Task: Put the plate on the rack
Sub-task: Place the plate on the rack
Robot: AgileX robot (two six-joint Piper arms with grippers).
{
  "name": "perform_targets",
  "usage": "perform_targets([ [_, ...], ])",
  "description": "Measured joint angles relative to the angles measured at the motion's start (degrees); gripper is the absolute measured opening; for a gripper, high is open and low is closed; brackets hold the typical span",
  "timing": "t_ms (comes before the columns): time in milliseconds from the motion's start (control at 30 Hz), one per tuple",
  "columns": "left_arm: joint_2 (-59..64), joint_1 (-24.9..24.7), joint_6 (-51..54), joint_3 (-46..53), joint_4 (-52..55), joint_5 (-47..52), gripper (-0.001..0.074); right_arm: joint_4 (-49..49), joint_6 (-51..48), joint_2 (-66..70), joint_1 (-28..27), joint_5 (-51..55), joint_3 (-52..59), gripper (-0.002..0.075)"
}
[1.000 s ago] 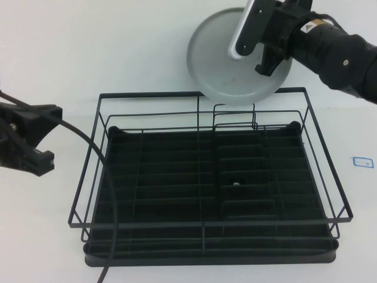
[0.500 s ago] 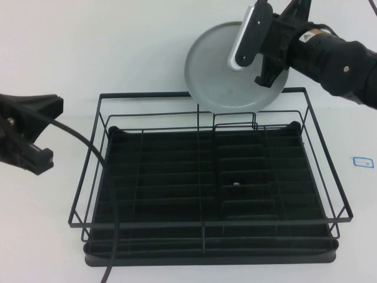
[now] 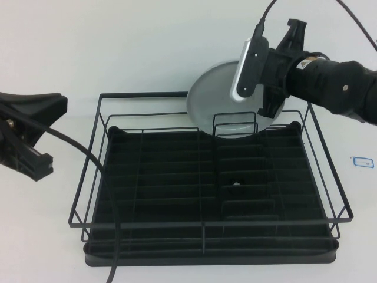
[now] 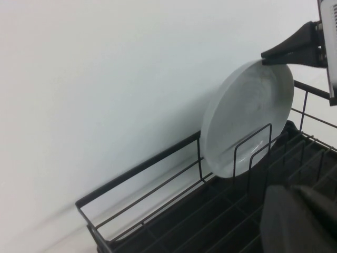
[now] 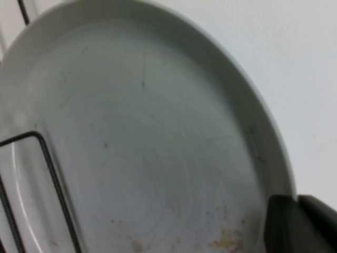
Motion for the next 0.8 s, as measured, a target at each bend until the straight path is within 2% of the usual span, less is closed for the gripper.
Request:
perform_targets([
  [367,0.00,0.00,0.36,0.00,-0.24,0.00,0.0000,2.03,-0.14,2.86,0.00,-0.71,0.00,0.0033],
  [567,0.00,0.00,0.36,0.00,-0.38,0.02,0.0000,8.06,-0.47,3.27,0.00,-2.82,0.00,0.0036],
  [700,0.00,0.00,0.36,0.00,-0.38,0.02,0.0001,13.34,-0.62,3.31,0.00,-3.53,0.00,0.0071],
  [800,0.00,0.00,0.03,0.00,-0.38,0.02,0.0001,16.87,-0.62,3.41,0.00,-3.53,0.03,0.0137],
])
